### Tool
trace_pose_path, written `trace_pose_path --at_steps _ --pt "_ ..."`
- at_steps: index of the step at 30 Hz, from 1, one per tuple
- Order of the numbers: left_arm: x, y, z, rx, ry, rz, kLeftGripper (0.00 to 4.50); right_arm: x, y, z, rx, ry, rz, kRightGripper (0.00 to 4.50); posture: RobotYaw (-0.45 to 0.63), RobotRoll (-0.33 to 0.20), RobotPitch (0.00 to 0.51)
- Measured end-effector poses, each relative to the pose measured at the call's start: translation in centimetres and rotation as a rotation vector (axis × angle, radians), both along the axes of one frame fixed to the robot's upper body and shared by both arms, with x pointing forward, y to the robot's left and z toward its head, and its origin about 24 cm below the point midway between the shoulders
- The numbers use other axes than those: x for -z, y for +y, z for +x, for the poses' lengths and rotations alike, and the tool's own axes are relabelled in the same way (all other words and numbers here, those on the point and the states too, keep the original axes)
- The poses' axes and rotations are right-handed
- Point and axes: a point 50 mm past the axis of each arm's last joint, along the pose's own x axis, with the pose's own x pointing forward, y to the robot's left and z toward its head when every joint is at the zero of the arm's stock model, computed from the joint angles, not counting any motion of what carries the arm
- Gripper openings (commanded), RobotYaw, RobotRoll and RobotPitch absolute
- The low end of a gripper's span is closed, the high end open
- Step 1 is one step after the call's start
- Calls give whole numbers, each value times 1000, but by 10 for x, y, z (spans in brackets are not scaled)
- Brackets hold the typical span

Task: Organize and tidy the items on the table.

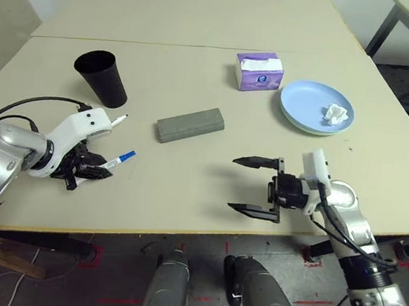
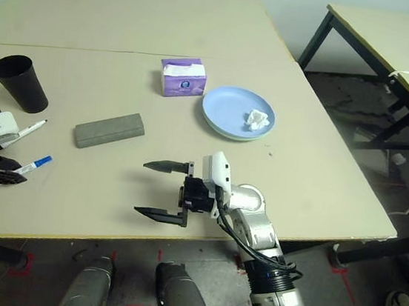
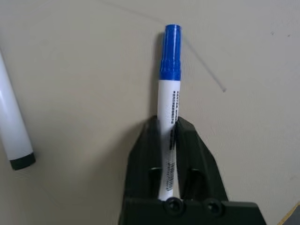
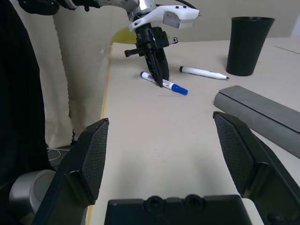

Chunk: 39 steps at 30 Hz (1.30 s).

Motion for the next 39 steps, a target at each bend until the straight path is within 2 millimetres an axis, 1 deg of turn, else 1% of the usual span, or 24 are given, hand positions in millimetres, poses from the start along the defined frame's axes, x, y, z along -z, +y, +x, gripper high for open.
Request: trace_pose_path --at_steps 4,7,9,11,16,21,25,28,34,36,39 --pt "-12 -5 -1 59 -16 -35 254 0 -3 3 32 20 14 4500 22 0 192" --pt "-31 -4 -3 107 -57 -59 254 2 -4 4 51 31 19 4500 38 0 194" --pt "-49 -2 -5 141 -120 -88 254 2 -5 7 73 40 34 4500 51 0 194" --pt "-63 -3 -6 169 -183 -140 254 -1 -6 10 95 43 51 4500 58 0 195" --pt "-81 -4 -10 170 -354 -310 254 -9 -3 18 157 38 107 4500 80 0 198" --pt "-88 -3 -15 90 -547 -452 254 -12 -8 23 251 50 138 4500 93 0 200" --pt "-94 6 -15 -61 -736 -521 254 -12 -11 26 298 55 143 4500 105 0 201" --pt "-98 12 -12 -186 -863 -540 254 -10 -12 25 314 60 135 4500 105 0 199" --pt "-113 15 -2 -306 -1059 -541 254 -4 -14 23 334 76 129 4500 82 0 193" --pt "-119 20 5 -354 -1117 -537 254 -4 -14 23 336 78 126 4500 70 0 190" --pt "-119 23 19 -393 -1152 -518 254 -3 -14 23 338 78 125 4500 53 0 188"
